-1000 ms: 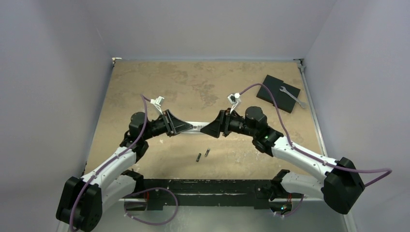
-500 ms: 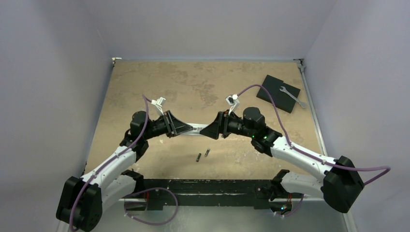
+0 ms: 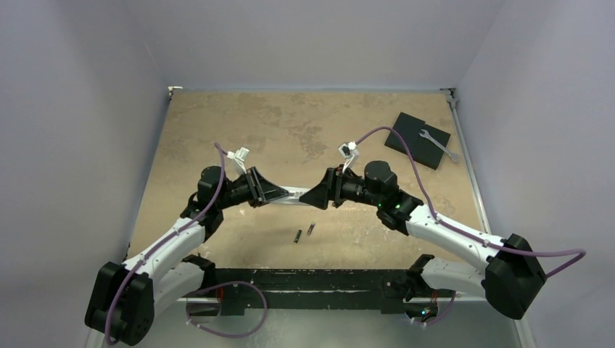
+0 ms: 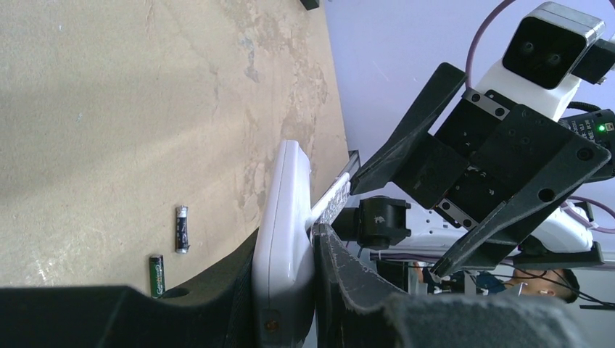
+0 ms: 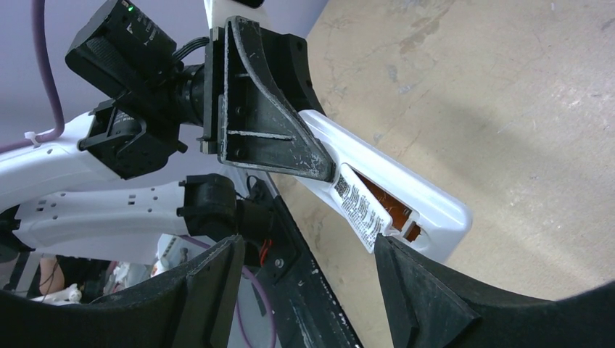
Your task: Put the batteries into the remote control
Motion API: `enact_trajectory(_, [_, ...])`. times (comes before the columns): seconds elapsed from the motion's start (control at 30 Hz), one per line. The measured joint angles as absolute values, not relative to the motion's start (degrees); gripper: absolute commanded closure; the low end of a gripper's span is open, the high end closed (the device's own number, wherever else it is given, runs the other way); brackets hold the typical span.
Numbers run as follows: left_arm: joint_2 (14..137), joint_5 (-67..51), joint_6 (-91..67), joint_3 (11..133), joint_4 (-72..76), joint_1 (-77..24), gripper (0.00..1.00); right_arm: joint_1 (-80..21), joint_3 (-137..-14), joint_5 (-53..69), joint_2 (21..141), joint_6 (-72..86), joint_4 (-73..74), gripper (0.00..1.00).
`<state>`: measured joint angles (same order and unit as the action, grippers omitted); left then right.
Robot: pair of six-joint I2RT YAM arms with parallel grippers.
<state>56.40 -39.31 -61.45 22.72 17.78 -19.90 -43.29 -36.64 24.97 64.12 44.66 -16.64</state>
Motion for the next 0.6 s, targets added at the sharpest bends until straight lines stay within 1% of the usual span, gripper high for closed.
enact_trajectory(0.6, [56.42, -38.28, -60.31, 22.72, 14.61, -19.97, 1.00, -44.01, -36.64, 24.91, 64.14, 44.53, -16.84, 0.26])
